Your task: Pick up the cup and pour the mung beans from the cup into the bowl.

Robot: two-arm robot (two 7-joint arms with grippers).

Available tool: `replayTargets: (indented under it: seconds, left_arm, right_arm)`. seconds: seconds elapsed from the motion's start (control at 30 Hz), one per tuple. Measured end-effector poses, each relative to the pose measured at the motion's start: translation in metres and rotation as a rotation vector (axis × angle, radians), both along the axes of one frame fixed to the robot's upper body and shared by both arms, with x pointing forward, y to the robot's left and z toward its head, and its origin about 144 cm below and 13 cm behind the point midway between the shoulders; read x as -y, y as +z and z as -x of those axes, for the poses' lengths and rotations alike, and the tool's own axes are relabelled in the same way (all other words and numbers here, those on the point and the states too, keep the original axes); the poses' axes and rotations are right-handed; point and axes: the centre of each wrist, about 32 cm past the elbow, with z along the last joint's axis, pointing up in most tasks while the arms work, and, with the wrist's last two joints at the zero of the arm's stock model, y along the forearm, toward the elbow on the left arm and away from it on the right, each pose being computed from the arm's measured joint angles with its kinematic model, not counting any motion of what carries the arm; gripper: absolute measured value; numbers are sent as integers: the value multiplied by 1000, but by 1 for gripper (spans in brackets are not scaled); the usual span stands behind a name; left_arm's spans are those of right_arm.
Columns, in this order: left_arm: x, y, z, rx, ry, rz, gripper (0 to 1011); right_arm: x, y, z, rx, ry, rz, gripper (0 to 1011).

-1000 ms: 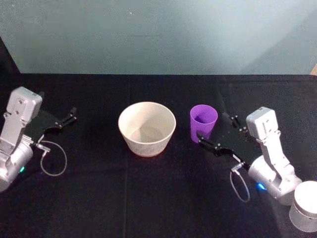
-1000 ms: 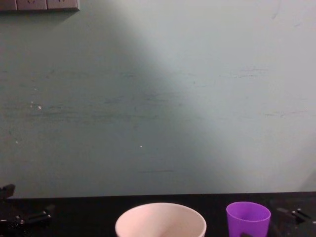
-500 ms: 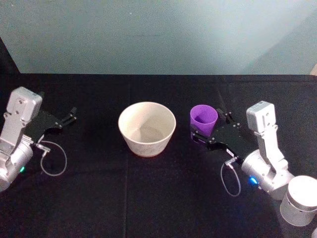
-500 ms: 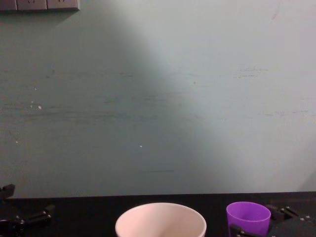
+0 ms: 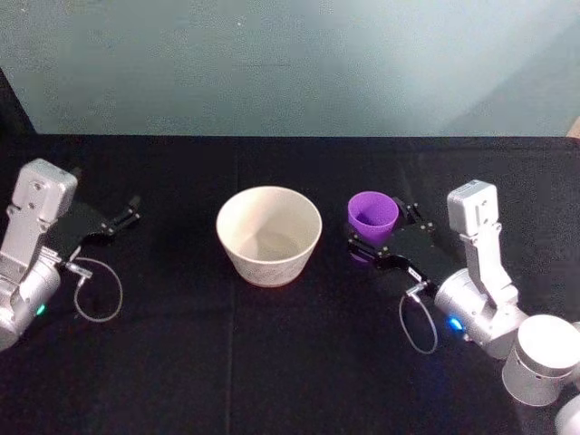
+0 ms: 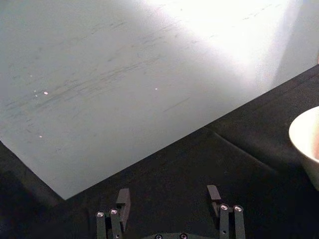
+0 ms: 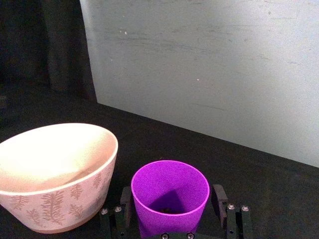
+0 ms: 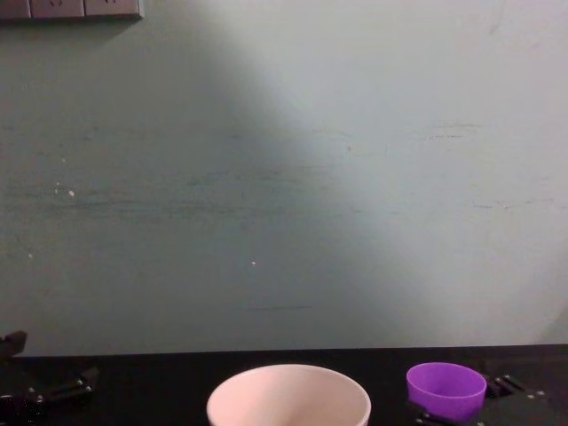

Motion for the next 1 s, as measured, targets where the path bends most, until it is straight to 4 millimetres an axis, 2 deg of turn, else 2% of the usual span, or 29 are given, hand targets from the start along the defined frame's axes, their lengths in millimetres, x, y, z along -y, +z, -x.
replayTargets:
  seconds: [0.47,1.0]
  left_arm:
    - [0,0,0,0,0,0,1000]
    - [0,0,0,0,0,0,1000]
  right_arm:
    - [-5,-4,-13,-16,10,-51,1003]
    - [-9,-7,-17,-21,13,-72,1003]
